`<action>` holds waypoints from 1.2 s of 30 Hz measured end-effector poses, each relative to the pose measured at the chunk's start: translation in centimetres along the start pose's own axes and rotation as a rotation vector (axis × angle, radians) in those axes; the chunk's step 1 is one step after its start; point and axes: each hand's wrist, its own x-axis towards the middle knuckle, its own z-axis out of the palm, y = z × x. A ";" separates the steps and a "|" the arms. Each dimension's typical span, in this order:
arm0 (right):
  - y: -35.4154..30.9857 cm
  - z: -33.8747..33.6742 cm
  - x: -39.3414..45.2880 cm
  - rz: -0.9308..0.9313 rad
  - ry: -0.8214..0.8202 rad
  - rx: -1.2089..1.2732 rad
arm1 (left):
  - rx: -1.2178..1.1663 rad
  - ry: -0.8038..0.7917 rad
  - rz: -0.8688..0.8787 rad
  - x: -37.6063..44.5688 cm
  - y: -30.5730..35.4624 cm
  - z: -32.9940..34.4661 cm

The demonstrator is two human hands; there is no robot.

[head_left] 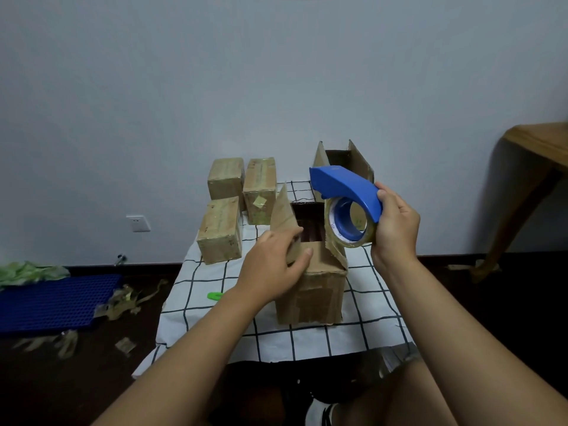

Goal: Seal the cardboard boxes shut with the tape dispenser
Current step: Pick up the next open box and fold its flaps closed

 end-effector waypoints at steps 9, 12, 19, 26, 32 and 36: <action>0.4 0.6 0.0 0.009 -0.026 -0.052 | -0.373 -0.011 -0.104 1.6 -0.6 -0.4; -0.1 0.2 1.1 0.014 0.041 0.027 | -0.539 0.074 -0.215 4.3 -1.0 -1.4; -0.3 1.0 3.6 -0.011 0.079 0.095 | -0.242 -0.071 -0.197 10.1 -3.6 -1.8; 0.7 2.9 6.2 -0.027 0.084 0.106 | 0.095 -0.415 -0.209 13.1 -4.0 0.4; 2.4 3.0 6.6 -0.029 0.083 0.069 | 0.068 -0.209 -0.088 10.3 -3.5 4.3; 3.1 2.8 6.3 -0.031 0.071 0.025 | -0.427 -0.064 -0.354 10.1 -3.6 3.4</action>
